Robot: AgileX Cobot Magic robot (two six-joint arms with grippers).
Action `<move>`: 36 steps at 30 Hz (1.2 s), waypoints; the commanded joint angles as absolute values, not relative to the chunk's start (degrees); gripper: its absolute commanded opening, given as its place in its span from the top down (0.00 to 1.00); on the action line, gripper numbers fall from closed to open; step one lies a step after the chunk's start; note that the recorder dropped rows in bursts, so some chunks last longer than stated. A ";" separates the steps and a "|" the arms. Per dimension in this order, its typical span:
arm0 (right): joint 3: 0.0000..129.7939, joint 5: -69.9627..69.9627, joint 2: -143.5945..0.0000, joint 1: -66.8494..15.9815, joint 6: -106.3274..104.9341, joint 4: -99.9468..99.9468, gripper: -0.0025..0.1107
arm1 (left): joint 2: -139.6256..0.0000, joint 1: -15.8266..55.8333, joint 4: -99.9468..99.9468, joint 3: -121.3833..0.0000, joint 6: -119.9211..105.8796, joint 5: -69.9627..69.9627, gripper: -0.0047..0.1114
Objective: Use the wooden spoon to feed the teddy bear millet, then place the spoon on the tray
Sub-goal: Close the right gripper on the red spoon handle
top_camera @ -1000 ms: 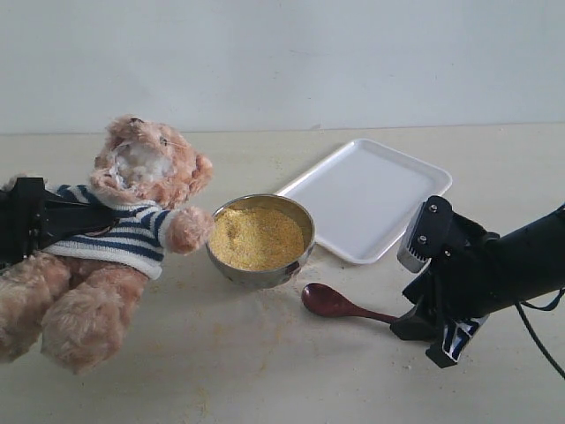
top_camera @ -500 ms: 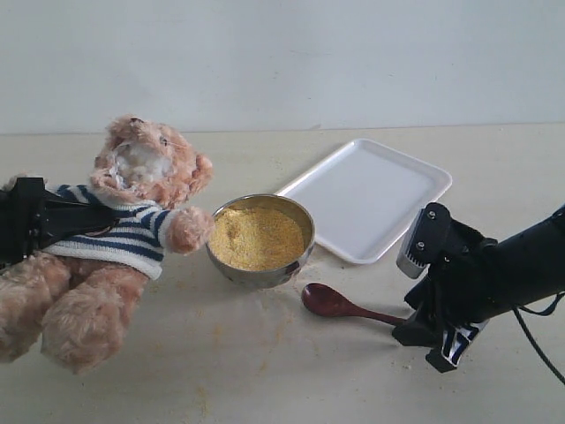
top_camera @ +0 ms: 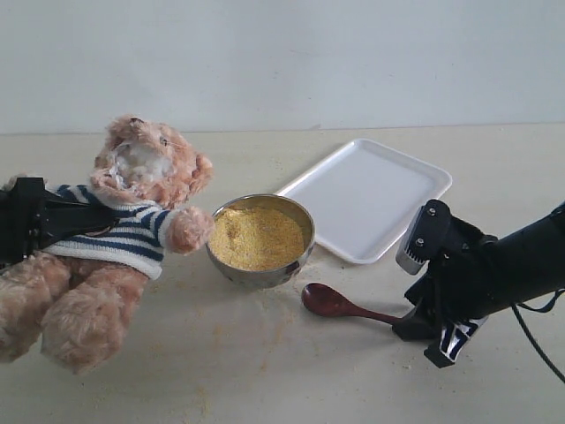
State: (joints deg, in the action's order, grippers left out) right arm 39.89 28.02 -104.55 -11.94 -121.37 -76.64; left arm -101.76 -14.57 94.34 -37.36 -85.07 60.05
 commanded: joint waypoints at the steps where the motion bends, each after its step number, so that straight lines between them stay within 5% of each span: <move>1: 40.08 27.46 -104.63 -12.00 -121.80 -76.70 0.63 | -101.13 -14.73 95.08 -37.29 -85.48 61.46 0.92; 21: 40.08 26.62 -104.63 -12.00 -121.80 -75.97 0.57 | -101.13 -14.73 95.08 -37.29 -85.48 61.46 0.92; 25: 40.08 26.62 -104.63 -12.00 -121.80 -75.97 0.68 | -101.13 -14.73 95.08 -37.29 -85.48 61.46 0.92; 33: 40.08 26.73 -104.63 -12.00 -121.80 -75.97 0.69 | -101.13 -14.73 95.08 -37.29 -85.48 61.46 0.92; 36: 40.08 26.73 -104.63 -12.00 -121.80 -75.97 0.80 | -101.13 -14.73 95.08 -37.29 -85.48 61.46 0.92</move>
State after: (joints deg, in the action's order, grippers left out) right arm 39.89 26.68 -104.55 -11.94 -121.37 -76.27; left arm -101.76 -14.57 94.34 -37.36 -85.07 60.05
